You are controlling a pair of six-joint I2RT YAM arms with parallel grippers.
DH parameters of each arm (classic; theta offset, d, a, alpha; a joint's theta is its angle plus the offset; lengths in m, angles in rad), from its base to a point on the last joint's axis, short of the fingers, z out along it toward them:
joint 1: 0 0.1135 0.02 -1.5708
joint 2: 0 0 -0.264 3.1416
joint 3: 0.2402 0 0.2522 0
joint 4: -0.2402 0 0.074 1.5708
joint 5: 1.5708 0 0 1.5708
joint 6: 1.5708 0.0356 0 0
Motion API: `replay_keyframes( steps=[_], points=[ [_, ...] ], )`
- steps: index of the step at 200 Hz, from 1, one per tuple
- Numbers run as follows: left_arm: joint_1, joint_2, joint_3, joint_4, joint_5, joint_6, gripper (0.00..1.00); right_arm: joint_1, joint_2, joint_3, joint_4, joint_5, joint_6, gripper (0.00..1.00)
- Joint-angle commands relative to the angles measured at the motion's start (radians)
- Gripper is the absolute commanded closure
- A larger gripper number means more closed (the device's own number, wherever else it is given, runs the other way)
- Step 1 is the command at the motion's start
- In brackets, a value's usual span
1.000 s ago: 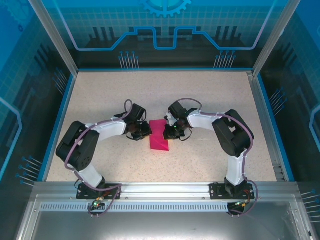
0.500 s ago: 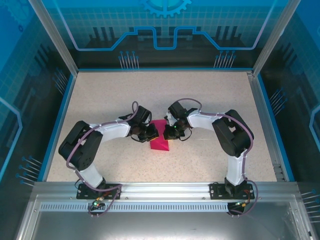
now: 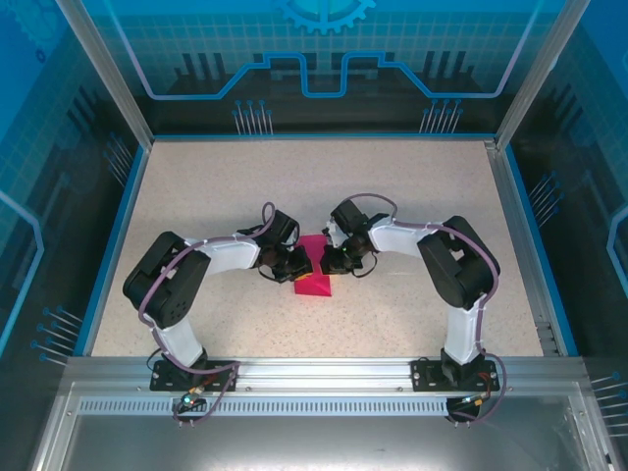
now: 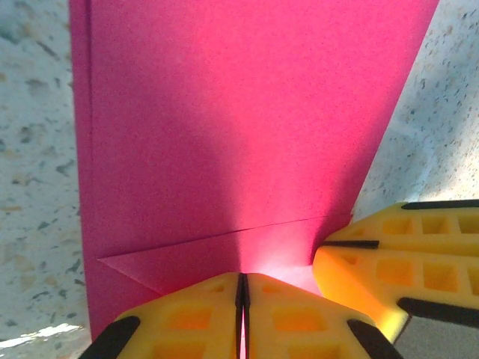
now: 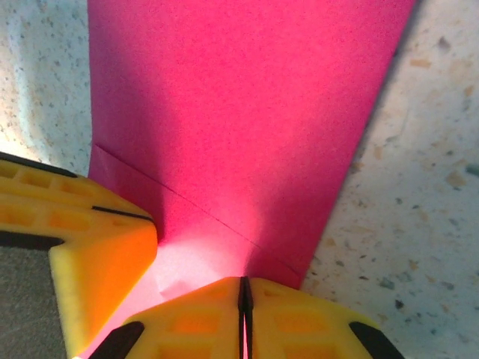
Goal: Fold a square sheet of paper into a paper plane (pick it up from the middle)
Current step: Fold the triangle a second time at the center of the table.
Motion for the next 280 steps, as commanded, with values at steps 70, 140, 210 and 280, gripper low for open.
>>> replay_keyframes(
  steps=[70,140,210,280],
  points=[
    [-0.005,0.007,-0.009,-0.037,-0.018,-0.023,0.89,0.019,-0.114,-0.084,0.006,-0.107,-0.043,0.87],
    [-0.006,0.024,-0.001,-0.048,-0.029,-0.047,0.90,0.086,-0.145,-0.084,-0.045,-0.065,-0.067,0.87],
    [-0.007,0.022,-0.004,-0.066,-0.045,-0.052,0.90,0.110,-0.085,-0.061,-0.080,0.008,-0.062,0.87],
    [-0.007,0.025,-0.009,-0.077,-0.062,-0.061,0.91,0.110,-0.061,-0.063,-0.100,0.014,-0.076,0.87]
  ],
)
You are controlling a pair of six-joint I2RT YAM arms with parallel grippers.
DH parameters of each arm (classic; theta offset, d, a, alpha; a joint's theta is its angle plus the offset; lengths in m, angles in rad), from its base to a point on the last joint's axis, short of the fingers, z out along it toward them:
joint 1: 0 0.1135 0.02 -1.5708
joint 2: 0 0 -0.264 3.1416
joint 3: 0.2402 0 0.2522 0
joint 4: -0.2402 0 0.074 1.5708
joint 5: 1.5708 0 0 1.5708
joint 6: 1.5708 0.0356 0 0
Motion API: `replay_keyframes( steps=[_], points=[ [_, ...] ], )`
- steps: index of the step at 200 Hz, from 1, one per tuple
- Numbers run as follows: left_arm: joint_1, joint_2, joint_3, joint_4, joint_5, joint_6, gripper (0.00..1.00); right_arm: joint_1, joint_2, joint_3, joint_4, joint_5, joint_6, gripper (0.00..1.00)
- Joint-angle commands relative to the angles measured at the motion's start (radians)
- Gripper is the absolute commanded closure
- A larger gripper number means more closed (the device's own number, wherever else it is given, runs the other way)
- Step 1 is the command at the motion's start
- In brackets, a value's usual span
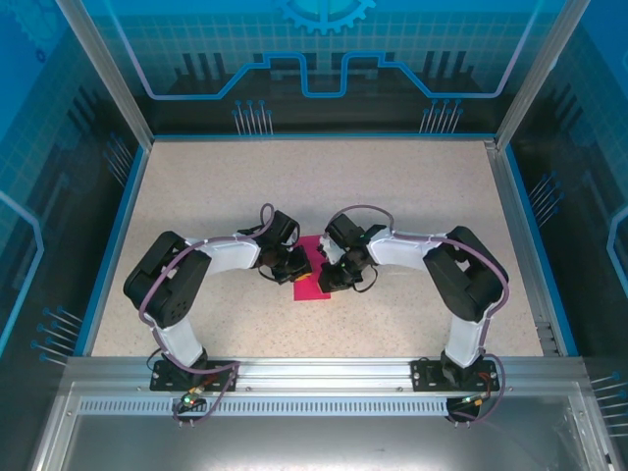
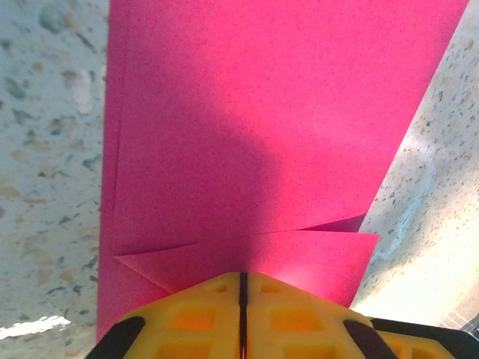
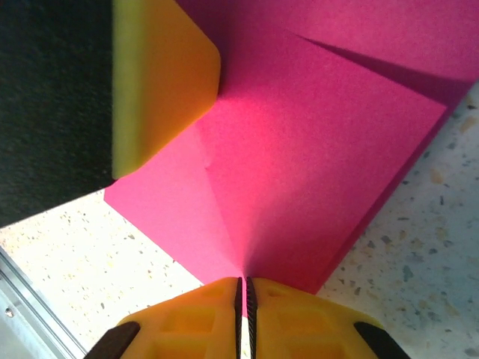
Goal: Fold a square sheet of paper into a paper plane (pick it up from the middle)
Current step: Fold the triangle a second time at the center of the table.
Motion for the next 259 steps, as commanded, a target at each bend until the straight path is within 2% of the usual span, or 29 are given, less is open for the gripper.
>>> replay_keyframes(
  steps=[1,91,158,259],
  points=[
    [-0.006,0.021,-0.009,-0.069,-0.045,-0.011,0.91,0.017,0.023,0.018,-0.040,0.010,-0.019,0.87],
    [-0.006,0.033,-0.003,-0.094,-0.063,-0.016,0.91,0.018,0.030,0.019,-0.078,0.053,-0.040,0.87],
    [-0.006,0.037,-0.001,-0.100,-0.062,-0.016,0.91,0.049,-0.035,0.054,-0.072,0.032,-0.031,0.87],
    [-0.005,0.041,0.001,-0.107,-0.066,-0.019,0.91,0.078,0.019,0.066,-0.117,0.150,-0.017,0.88]
  ],
)
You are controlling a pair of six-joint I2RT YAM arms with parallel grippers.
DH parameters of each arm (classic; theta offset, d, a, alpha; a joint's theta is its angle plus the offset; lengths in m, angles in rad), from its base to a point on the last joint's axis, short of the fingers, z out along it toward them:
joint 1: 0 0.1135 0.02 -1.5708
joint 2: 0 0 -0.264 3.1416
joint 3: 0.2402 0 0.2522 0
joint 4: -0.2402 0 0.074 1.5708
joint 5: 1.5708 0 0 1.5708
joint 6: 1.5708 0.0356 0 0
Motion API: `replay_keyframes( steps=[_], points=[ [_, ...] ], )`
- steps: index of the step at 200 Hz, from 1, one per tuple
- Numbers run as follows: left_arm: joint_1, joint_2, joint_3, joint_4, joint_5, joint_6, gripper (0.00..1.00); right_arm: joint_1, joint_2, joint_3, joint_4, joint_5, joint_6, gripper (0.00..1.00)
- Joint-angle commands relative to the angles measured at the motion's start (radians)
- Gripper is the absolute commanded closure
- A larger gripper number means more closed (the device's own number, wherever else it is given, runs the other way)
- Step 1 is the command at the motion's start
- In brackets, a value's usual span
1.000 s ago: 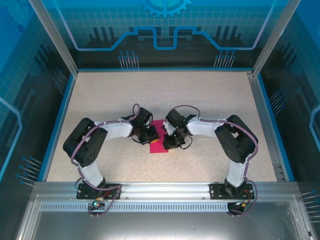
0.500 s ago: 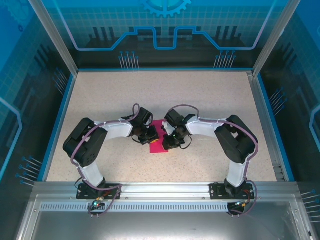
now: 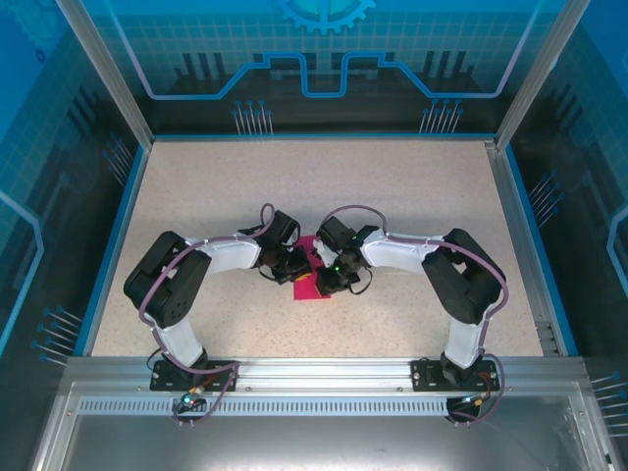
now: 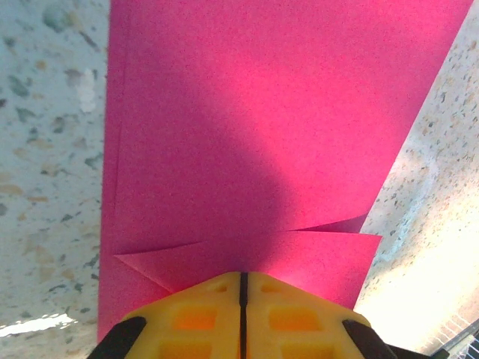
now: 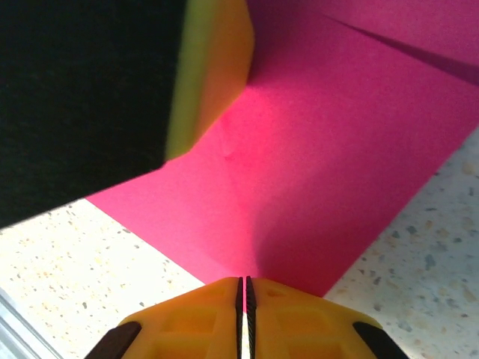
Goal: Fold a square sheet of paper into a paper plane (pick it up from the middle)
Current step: Fold the triangle a second time at the center of the table.
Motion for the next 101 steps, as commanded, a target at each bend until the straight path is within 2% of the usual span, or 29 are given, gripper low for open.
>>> replay_keyframes(
  steps=[1,101],
  points=[
    [-0.005,0.040,-0.003,-0.095,-0.058,-0.016,0.91,0.018,0.020,0.020,-0.047,0.042,0.005,0.88],
    [-0.005,0.049,0.007,-0.112,-0.074,-0.016,0.91,0.018,0.020,-0.021,-0.073,0.038,-0.018,0.88]
  ],
)
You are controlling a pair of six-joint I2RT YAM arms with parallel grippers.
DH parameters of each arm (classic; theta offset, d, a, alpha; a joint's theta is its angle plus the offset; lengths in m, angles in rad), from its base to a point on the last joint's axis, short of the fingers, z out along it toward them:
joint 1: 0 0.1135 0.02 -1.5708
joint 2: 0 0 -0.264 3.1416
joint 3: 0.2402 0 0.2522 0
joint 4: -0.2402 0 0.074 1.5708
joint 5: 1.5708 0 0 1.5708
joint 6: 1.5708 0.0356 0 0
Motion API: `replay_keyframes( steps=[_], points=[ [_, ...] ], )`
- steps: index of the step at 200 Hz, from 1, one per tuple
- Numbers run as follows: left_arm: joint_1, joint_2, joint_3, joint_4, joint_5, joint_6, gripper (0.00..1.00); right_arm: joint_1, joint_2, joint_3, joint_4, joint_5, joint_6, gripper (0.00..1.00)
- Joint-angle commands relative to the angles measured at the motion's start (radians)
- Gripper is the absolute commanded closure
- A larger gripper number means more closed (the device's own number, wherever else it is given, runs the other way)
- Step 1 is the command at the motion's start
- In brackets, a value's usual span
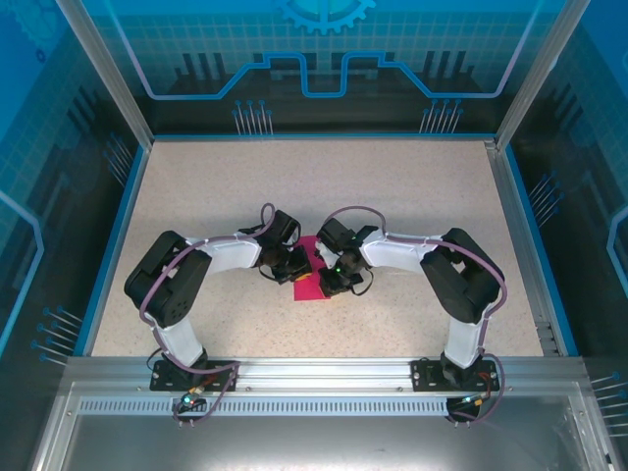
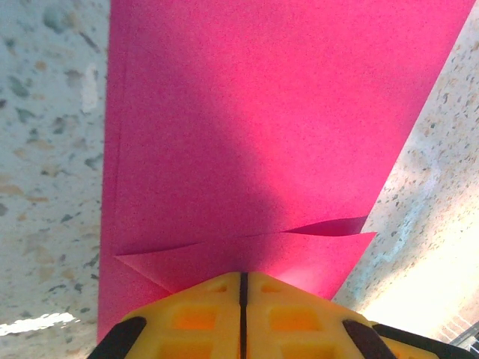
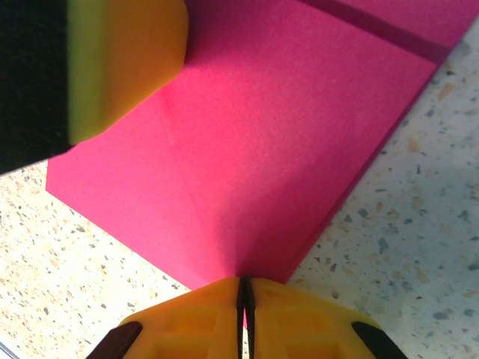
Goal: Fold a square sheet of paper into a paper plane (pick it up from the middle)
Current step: Fold the triangle a second time at the center of the table.
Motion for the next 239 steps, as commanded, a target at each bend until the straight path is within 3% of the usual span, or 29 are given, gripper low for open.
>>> replay_keyframes(
  steps=[1,70,149,239],
  points=[
    [-0.004,0.043,-0.002,-0.101,-0.071,-0.016,0.91,0.018,0.011,-0.022,-0.042,-0.008,-0.018,0.88],
    [-0.004,0.045,-0.001,-0.096,-0.069,-0.016,0.91,0.001,-0.102,-0.019,0.023,-0.032,-0.004,0.88],
    [-0.005,0.044,-0.008,-0.085,-0.062,-0.027,0.93,0.029,0.018,0.043,0.106,-0.040,0.087,0.89],
    [-0.004,0.050,-0.014,-0.086,-0.069,-0.028,0.93,0.022,0.017,-0.039,0.013,-0.012,0.012,0.90]
  ],
)
